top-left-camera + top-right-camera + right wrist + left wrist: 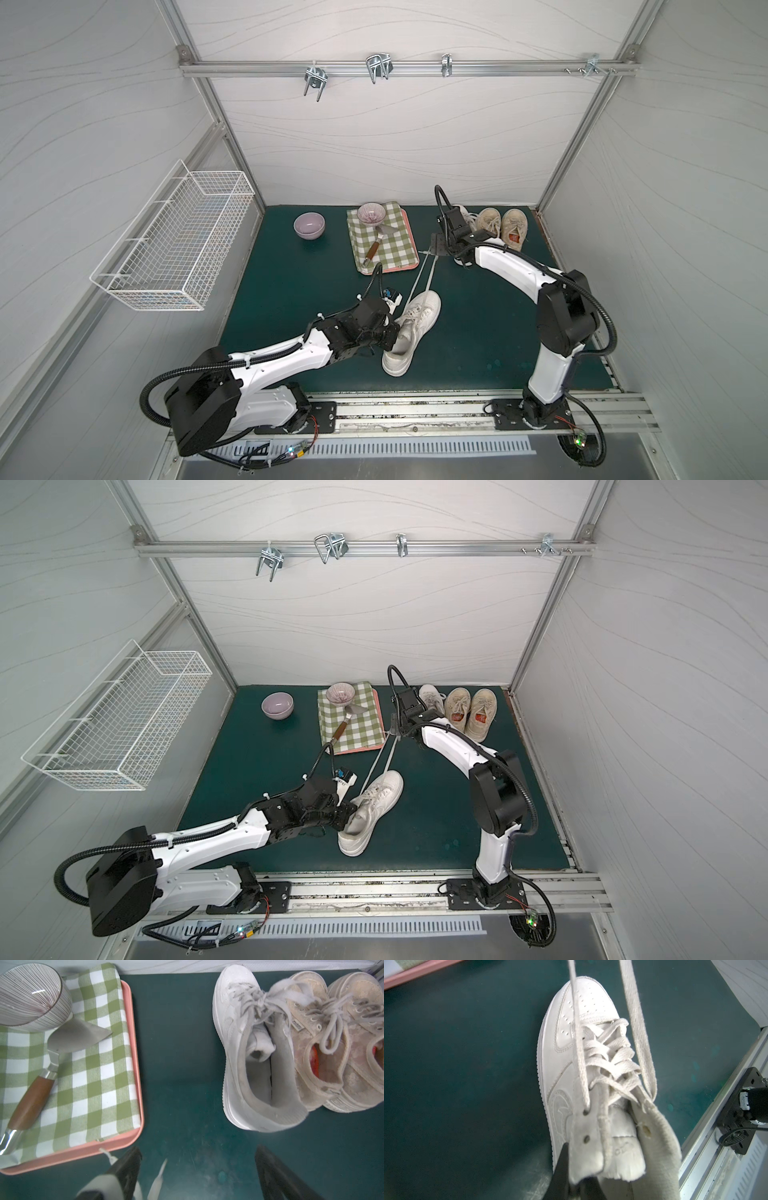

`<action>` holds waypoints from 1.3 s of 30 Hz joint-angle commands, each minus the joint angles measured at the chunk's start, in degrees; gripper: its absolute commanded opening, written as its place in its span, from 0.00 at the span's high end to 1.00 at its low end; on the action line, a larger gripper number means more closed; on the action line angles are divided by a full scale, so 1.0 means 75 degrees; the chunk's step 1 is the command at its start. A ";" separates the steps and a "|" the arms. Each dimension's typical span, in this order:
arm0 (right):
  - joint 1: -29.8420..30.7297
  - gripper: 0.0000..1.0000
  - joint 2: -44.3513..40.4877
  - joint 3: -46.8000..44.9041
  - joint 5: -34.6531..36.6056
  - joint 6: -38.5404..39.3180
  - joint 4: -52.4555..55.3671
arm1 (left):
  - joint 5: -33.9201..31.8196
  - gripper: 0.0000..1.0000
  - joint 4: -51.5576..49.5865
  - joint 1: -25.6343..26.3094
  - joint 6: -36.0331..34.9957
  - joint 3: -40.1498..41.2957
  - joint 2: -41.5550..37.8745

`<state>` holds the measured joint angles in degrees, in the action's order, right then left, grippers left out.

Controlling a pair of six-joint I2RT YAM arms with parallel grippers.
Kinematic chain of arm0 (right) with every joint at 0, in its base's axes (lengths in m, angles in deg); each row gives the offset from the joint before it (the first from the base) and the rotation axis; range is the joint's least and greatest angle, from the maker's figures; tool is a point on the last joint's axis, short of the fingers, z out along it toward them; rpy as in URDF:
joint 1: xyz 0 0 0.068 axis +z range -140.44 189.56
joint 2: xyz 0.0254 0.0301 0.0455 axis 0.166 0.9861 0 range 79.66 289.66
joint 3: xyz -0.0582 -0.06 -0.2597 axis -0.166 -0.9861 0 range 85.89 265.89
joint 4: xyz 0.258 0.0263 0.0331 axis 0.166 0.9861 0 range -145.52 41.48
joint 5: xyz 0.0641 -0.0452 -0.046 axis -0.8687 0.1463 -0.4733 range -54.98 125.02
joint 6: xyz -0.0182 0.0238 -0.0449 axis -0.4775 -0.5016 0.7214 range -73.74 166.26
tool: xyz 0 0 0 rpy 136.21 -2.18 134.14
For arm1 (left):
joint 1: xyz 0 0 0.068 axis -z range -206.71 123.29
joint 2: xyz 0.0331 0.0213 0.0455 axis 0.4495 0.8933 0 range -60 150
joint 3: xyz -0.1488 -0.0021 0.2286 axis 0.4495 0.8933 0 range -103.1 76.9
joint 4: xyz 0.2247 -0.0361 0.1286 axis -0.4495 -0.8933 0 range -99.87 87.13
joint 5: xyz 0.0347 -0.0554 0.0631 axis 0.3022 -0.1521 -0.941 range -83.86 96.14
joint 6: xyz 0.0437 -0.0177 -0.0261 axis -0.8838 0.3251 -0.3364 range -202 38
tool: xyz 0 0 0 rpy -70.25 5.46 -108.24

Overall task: Remove the insole from the shoe
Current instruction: Untie the shoelace on the shoe, then adjust the shoe at the center of the board.

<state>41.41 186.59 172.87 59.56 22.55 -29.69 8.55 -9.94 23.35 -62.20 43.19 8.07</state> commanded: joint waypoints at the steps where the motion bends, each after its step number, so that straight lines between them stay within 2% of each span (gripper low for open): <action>1: -0.0102 0.11 0.0455 0.0572 -0.0016 0.0135 0.0217 | -0.0149 1.00 0.0603 0.0058 0.0080 -0.0090 -0.0409; 6: -0.0351 0.09 0.0631 0.0969 -0.0277 0.0157 0.0579 | -0.0260 1.00 0.0579 0.0055 0.0104 -0.0035 -0.0524; 10: -0.0582 0.01 0.0487 0.0913 -0.0326 0.0225 0.0806 | -0.0274 1.00 0.0635 0.0052 0.0090 -0.0040 -0.0505; 14: -0.1170 0.01 0.0363 0.0986 -0.1199 -0.0140 0.1110 | -0.0310 1.00 0.0710 0.0046 0.0074 -0.0051 -0.0407; 19: -0.1374 0.01 0.0161 0.1186 -0.1049 0.0012 0.1411 | -0.0305 1.00 0.0664 -0.0023 0.0057 -0.0180 -0.0327; 25: -0.1924 0.01 -0.0087 0.1195 -0.1454 -0.0144 0.1514 | -0.0267 1.00 0.0685 -0.0246 0.0107 -0.0170 -0.0367; 30: -0.1560 0.01 -0.0829 0.0480 -0.1752 -0.0105 0.1408 | -0.0644 1.00 0.0460 -0.0465 0.0409 -0.0371 -0.0164; 39: -0.0134 0.07 -0.2761 -0.1783 -0.2234 -0.0067 0.0852 | -0.1853 1.00 0.0078 -0.0901 0.1216 -0.1185 0.0477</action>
<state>37.87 169.35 162.66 44.56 22.09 -22.22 -0.21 -13.77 17.47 -56.76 39.54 11.24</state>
